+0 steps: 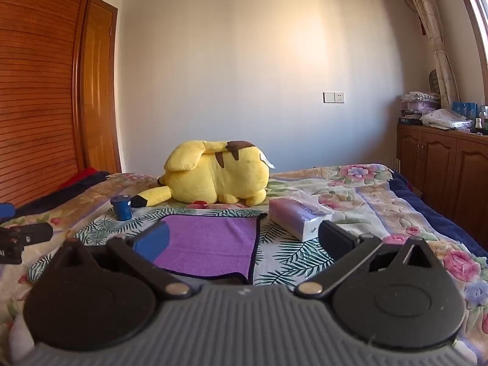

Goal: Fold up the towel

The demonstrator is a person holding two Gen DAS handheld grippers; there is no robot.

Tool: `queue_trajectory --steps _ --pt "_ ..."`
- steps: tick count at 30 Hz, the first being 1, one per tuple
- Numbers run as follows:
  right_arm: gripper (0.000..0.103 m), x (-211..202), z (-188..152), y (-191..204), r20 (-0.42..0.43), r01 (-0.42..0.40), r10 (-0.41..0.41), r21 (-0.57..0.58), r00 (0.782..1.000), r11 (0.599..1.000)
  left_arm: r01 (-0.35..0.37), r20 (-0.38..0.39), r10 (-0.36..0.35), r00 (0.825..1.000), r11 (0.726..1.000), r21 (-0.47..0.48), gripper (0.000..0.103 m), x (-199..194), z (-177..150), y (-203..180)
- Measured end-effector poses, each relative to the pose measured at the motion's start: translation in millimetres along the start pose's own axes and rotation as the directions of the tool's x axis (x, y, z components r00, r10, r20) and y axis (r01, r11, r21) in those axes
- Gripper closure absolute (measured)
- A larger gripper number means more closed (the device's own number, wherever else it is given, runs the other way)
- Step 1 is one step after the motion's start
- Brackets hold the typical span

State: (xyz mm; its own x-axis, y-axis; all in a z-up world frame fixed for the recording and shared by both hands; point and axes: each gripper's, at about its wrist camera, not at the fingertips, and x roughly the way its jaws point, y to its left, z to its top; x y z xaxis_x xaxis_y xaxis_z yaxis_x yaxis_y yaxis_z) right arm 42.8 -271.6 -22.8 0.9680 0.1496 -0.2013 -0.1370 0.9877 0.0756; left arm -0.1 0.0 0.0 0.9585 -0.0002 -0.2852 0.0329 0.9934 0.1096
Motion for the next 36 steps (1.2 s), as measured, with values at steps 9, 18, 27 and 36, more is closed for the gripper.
queue_trajectory --steps 9,18,27,36 --pt "0.0 -0.1 -1.0 -2.1 0.0 0.003 -0.003 -0.002 1.0 1.0 0.004 0.002 -0.004 1.0 1.0 0.005 0.0 -0.3 1.3 -0.4" --pt "0.0 0.5 -1.5 -3.8 0.001 0.004 -0.004 -0.003 1.0 1.0 -0.001 0.001 0.001 1.0 1.0 0.001 0.0 0.1 0.1 0.1" --pt "0.0 0.8 -1.9 -4.0 0.001 0.004 -0.004 -0.004 1.0 1.0 -0.001 0.001 0.001 1.0 1.0 0.002 0.0 0.1 0.0 0.0" --pt "0.0 1.3 -2.0 -3.1 0.001 0.004 -0.004 -0.004 1.0 1.0 -0.002 0.001 0.002 1.0 1.0 0.003 0.0 0.1 0.0 0.0"
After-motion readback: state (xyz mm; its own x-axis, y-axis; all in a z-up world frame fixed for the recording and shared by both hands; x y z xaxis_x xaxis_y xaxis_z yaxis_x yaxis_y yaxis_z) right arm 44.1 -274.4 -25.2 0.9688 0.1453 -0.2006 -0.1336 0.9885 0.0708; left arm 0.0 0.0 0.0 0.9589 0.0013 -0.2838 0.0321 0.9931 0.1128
